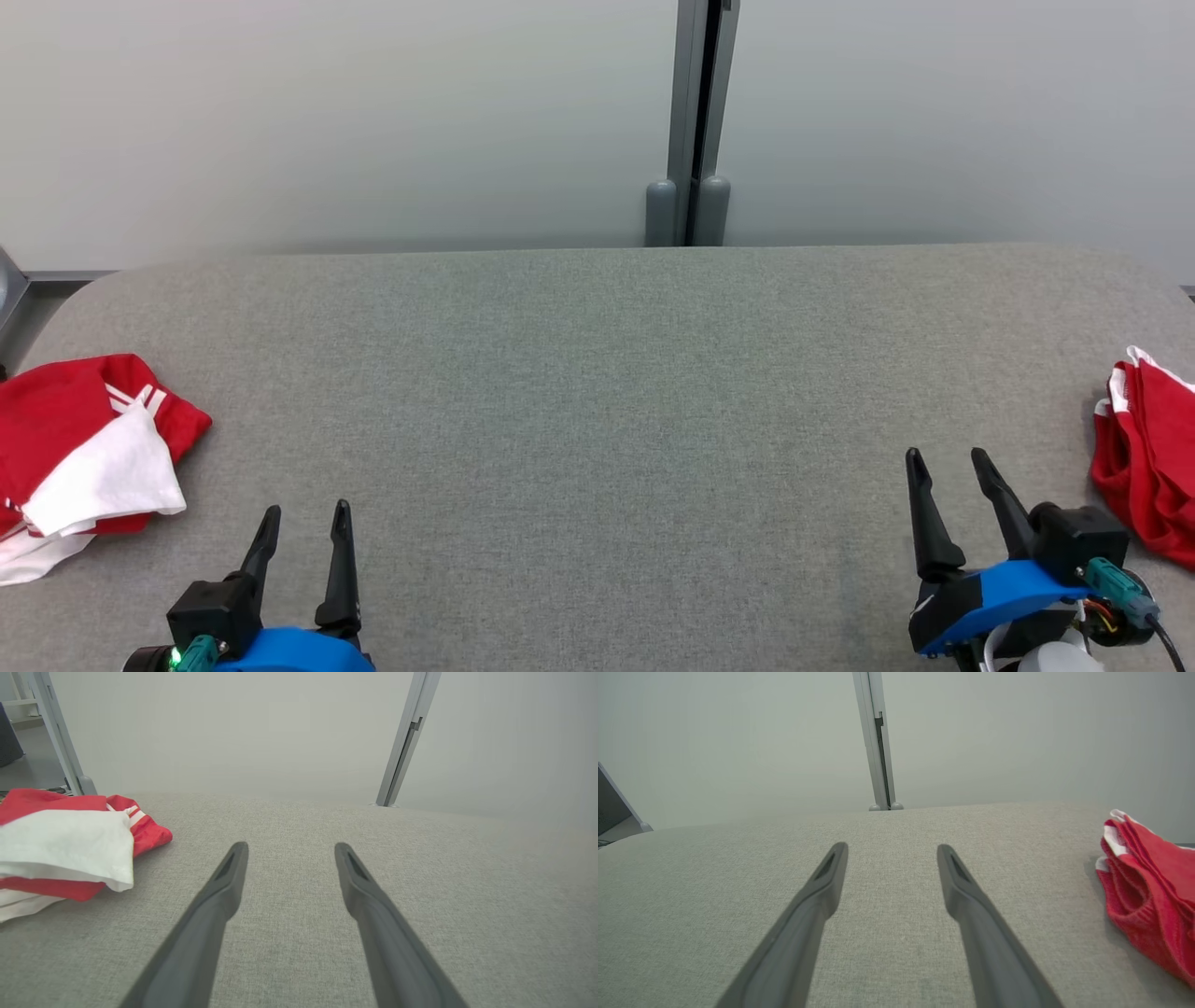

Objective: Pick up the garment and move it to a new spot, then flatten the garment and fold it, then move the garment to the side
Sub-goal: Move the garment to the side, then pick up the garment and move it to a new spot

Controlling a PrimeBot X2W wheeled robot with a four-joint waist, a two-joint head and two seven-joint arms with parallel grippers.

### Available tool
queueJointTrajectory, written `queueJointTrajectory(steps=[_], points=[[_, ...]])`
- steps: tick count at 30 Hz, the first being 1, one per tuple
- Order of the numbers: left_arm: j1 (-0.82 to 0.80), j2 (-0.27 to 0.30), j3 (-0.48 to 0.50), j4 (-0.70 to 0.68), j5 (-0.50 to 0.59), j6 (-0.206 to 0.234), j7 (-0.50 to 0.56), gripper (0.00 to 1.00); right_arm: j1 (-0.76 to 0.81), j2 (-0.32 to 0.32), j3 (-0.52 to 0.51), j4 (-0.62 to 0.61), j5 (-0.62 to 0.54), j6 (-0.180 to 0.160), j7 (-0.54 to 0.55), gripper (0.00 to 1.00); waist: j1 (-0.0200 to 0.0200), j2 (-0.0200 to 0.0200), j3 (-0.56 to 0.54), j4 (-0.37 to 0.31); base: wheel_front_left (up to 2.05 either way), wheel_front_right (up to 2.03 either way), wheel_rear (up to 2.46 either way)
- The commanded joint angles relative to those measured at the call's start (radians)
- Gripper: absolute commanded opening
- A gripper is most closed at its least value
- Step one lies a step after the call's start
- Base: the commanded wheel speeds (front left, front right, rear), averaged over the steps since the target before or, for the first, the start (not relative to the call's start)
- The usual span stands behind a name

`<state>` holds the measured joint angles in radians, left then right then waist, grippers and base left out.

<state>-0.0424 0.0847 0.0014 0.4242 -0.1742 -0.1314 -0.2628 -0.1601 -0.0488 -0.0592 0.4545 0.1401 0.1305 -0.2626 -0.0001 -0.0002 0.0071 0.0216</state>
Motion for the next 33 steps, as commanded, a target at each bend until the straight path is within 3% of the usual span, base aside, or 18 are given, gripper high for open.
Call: queueJointTrajectory(steps=[1,19,24,33], points=[[0.007,-0.002,0.008,0.001,0.003,0.001,-0.003,1.00,0.014,-0.004,0.002,-0.005,0.006,0.000,-0.003,1.00,0.0001,0.0002,-0.005,-0.004,0.00,0.00,0.00],[0.014,-0.021,0.014,-0.005,0.025,0.001,-0.003,1.00,0.037,-0.003,0.016,-0.009,0.035,0.000,-0.003,1.00,0.0001,0.0002,-0.021,0.028,0.00,0.00,0.00],[0.005,-0.014,0.004,-0.002,0.021,0.001,-0.003,1.00,0.043,-0.003,0.032,-0.003,0.027,0.000,-0.003,1.00,0.0001,0.0002,-0.013,0.100,0.00,0.00,0.00],[0.008,0.004,0.017,0.019,0.023,0.001,-0.003,1.00,0.033,-0.003,0.077,0.013,0.063,0.000,-0.003,1.00,0.0001,0.0002,-0.017,0.296,0.00,0.00,0.00]])
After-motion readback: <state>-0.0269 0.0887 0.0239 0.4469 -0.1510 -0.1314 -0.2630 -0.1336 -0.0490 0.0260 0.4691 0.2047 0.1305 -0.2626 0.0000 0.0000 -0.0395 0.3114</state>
